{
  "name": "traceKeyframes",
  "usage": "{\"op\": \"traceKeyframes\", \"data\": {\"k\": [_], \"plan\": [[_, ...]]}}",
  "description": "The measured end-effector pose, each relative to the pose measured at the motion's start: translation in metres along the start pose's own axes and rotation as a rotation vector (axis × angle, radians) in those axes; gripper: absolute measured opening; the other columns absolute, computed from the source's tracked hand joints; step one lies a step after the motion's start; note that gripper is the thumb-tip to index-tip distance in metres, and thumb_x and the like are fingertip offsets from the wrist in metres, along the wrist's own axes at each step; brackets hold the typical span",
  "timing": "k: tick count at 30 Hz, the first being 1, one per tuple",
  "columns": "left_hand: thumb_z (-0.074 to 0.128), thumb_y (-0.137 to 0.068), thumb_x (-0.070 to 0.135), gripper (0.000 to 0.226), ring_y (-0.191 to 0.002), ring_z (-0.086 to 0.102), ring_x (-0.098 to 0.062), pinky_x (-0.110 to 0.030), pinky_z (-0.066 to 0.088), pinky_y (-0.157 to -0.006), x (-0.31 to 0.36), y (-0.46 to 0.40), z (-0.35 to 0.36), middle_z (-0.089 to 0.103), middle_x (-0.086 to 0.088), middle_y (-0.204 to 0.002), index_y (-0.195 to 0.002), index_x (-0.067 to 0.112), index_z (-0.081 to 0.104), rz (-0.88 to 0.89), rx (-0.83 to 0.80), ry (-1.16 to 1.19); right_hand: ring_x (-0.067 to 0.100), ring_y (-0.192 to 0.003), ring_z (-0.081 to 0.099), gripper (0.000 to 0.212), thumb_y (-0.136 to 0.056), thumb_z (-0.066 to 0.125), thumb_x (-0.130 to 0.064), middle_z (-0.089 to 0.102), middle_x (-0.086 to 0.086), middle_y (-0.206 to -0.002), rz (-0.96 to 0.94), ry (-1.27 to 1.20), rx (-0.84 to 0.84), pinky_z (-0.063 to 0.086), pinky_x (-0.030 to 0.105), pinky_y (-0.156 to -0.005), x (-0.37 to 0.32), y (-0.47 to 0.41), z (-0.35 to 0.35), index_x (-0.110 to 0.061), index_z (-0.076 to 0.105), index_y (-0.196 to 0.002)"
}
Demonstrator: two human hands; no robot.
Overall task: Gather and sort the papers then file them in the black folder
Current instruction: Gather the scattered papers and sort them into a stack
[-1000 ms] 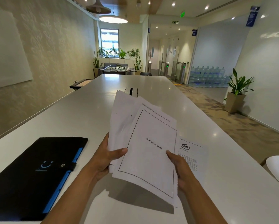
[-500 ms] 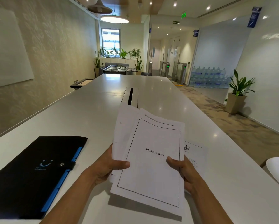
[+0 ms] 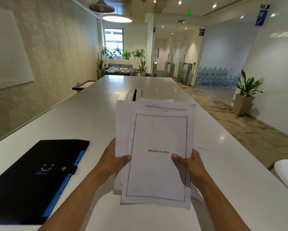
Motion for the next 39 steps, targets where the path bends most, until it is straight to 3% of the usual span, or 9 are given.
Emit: {"op": "traceKeyframes", "data": {"k": [3,7,10,17,21,26,31,34,39], "plan": [[0.069,-0.088,0.013,0.057,-0.122,0.055,-0.012,-0.040,0.043,-0.106,0.021,-0.006,0.005,0.058,0.008,-0.132,-0.134,0.035,0.044,0.110,0.110,-0.047,0.014,-0.089,0.073,0.028,-0.078,0.079,-0.017,0.077,-0.007,-0.099,-0.174,-0.008,0.041,0.059,0.029,-0.071,-0.033,0.000,0.002,-0.028,0.070,-0.102],[0.068,-0.088,0.016,0.073,-0.138,0.039,-0.026,-0.052,0.033,-0.112,0.045,-0.014,0.004,0.040,-0.008,-0.151,-0.148,0.019,0.027,0.164,0.187,-0.009,0.015,-0.091,0.073,0.030,-0.078,0.077,-0.018,0.076,-0.008,-0.101,-0.362,-0.015,0.063,0.059,0.026,-0.071,-0.076,0.005,0.001,-0.028,0.069,-0.105],[0.071,-0.081,0.025,0.068,-0.128,0.052,-0.022,-0.048,0.043,-0.105,0.062,-0.009,0.006,0.052,-0.004,-0.140,-0.140,0.024,0.037,0.256,0.187,-0.030,0.014,-0.093,0.072,0.031,-0.074,0.077,-0.028,0.075,-0.010,-0.102,-0.410,-0.016,0.037,0.057,0.020,-0.069,-0.094,0.014,0.001,-0.033,0.068,-0.104],[0.074,-0.071,0.030,0.048,-0.098,0.067,-0.009,-0.029,0.058,-0.077,0.053,0.003,0.027,0.065,0.007,-0.111,-0.112,0.040,0.050,0.236,0.206,0.021,0.025,-0.096,0.070,0.046,-0.070,0.073,-0.021,0.074,0.001,-0.103,-0.333,-0.095,0.018,0.059,0.037,-0.078,-0.067,0.021,0.014,-0.018,0.062,-0.115],[0.074,-0.072,0.027,0.042,-0.091,0.067,-0.004,-0.028,0.057,-0.077,0.053,0.006,0.032,0.067,0.012,-0.104,-0.106,0.039,0.053,0.249,0.282,0.019,0.017,-0.093,0.070,0.046,-0.064,0.072,-0.030,0.072,-0.010,-0.098,-0.363,-0.107,0.074,0.058,0.026,-0.068,-0.065,0.025,0.020,-0.029,0.059,-0.108],[0.071,-0.072,0.022,0.039,-0.092,0.069,-0.012,-0.033,0.057,-0.078,0.047,0.007,0.027,0.071,0.005,-0.102,-0.107,0.033,0.057,0.220,0.234,0.071,0.018,-0.091,0.071,0.047,-0.068,0.069,-0.014,0.073,-0.003,-0.099,-0.305,-0.073,0.062,0.058,0.027,-0.070,-0.051,0.026,0.014,-0.019,0.059,-0.114],[0.063,-0.077,0.007,0.042,-0.089,0.066,-0.001,-0.015,0.053,-0.069,0.050,0.012,0.040,0.069,0.019,-0.094,-0.102,0.039,0.056,0.239,0.321,0.026,0.006,-0.087,0.069,0.049,-0.076,0.070,0.003,0.071,-0.017,-0.093,-0.312,0.006,0.164,0.059,0.024,-0.070,-0.053,0.029,0.024,-0.033,0.058,-0.107],[0.058,-0.077,0.009,0.043,-0.087,0.065,0.006,-0.009,0.051,-0.067,0.063,0.013,0.037,0.068,0.024,-0.092,-0.102,0.044,0.053,0.288,0.368,0.017,0.009,-0.093,0.068,0.051,-0.071,0.070,-0.011,0.068,-0.009,-0.106,-0.359,-0.009,0.204,0.059,0.022,-0.073,-0.063,0.031,0.022,-0.022,0.056,-0.119],[0.061,-0.070,0.016,0.036,-0.085,0.066,-0.002,-0.022,0.053,-0.072,0.042,0.019,0.042,0.068,0.011,-0.097,-0.101,0.035,0.056,0.232,0.386,0.046,0.007,-0.091,0.068,0.051,-0.076,0.068,0.007,0.068,-0.006,-0.105,-0.317,0.015,0.203,0.056,0.018,-0.071,-0.043,0.039,0.027,-0.025,0.057,-0.114]]}}
Point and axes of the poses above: each hand's wrist, its own y-axis away from the middle knuckle, its own z-axis out of the palm, x = y × z, the point moved 4 cm from there along -y, towards the middle knuckle
